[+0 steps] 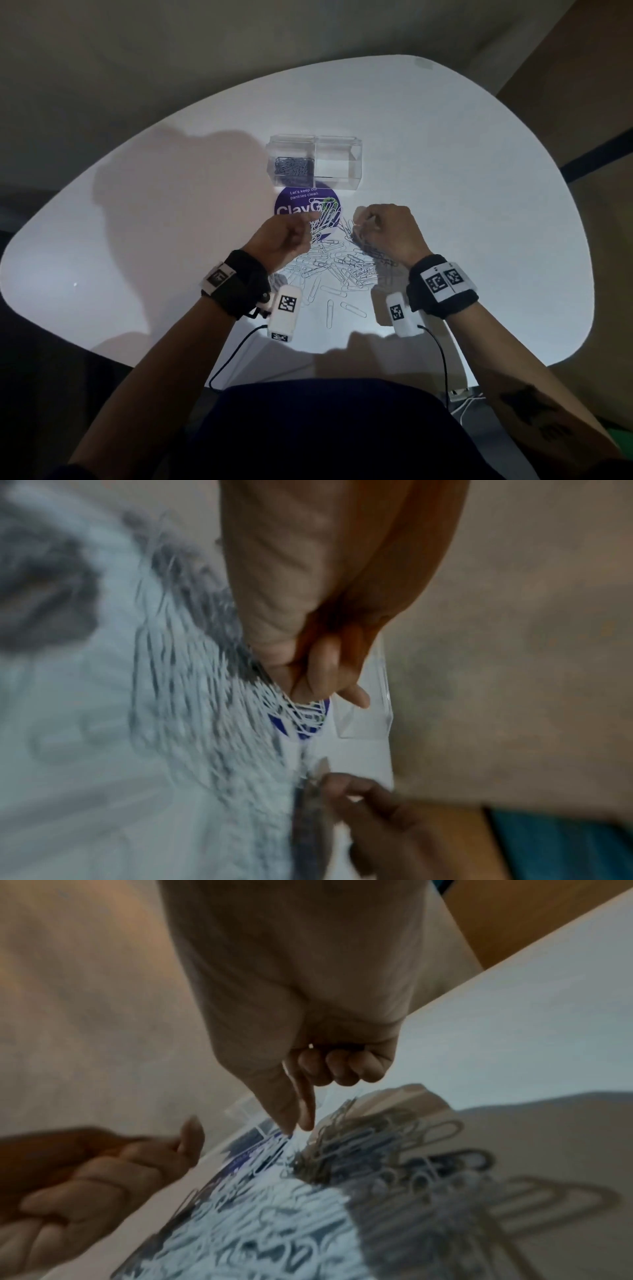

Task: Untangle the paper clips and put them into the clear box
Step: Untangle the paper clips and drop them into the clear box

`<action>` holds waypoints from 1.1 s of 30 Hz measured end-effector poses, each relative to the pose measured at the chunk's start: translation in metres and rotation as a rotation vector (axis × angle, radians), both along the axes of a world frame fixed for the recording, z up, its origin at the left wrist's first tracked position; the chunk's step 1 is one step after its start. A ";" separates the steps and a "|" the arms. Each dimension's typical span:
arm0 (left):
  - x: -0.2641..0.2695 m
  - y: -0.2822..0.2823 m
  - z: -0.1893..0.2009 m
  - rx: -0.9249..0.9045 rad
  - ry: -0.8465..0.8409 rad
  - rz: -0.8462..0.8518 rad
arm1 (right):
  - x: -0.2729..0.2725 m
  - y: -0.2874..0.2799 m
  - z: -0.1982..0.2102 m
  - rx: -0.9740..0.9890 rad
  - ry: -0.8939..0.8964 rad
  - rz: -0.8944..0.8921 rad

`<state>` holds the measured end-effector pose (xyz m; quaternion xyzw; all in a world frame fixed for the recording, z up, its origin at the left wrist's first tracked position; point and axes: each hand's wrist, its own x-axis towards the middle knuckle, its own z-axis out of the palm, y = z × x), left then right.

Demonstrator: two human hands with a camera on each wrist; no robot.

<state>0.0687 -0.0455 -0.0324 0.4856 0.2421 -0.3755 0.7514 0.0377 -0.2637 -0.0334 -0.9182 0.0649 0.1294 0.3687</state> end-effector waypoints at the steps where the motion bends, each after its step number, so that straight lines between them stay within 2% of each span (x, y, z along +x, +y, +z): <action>1: -0.001 -0.002 0.001 0.098 -0.114 -0.083 | -0.002 0.002 0.000 -0.046 -0.006 0.016; 2: -0.001 -0.005 0.003 0.230 -0.265 -0.184 | -0.004 0.005 -0.002 -0.086 0.002 0.021; 5: -0.005 -0.015 0.004 0.833 -0.905 -0.619 | -0.006 0.016 -0.006 -0.249 -0.008 0.053; 6: -0.008 -0.016 0.000 0.946 -1.043 -0.721 | -0.006 0.019 -0.006 -0.256 -0.018 0.062; 8: -0.014 -0.017 -0.005 1.057 -1.126 -0.804 | -0.005 0.021 -0.008 -0.208 -0.023 0.052; 12: -0.018 -0.018 -0.009 1.123 -1.193 -0.816 | 0.001 0.012 -0.007 -0.066 -0.030 -0.077; 18: -0.013 -0.019 -0.003 1.034 -1.042 -0.932 | 0.003 -0.007 -0.001 -0.039 -0.095 -0.140; 21: -0.007 -0.010 -0.002 0.922 -1.001 -0.864 | 0.003 -0.011 0.000 -0.046 -0.083 -0.146; 25: -0.007 0.003 0.003 0.907 -0.967 -0.779 | 0.000 -0.010 -0.003 -0.104 -0.099 -0.143; 29: -0.010 0.012 0.001 0.865 -0.922 -0.657 | -0.002 0.002 0.000 -0.160 -0.121 -0.052; 33: -0.007 0.012 -0.002 0.853 -0.892 -0.667 | -0.006 0.008 -0.003 -0.191 -0.096 -0.010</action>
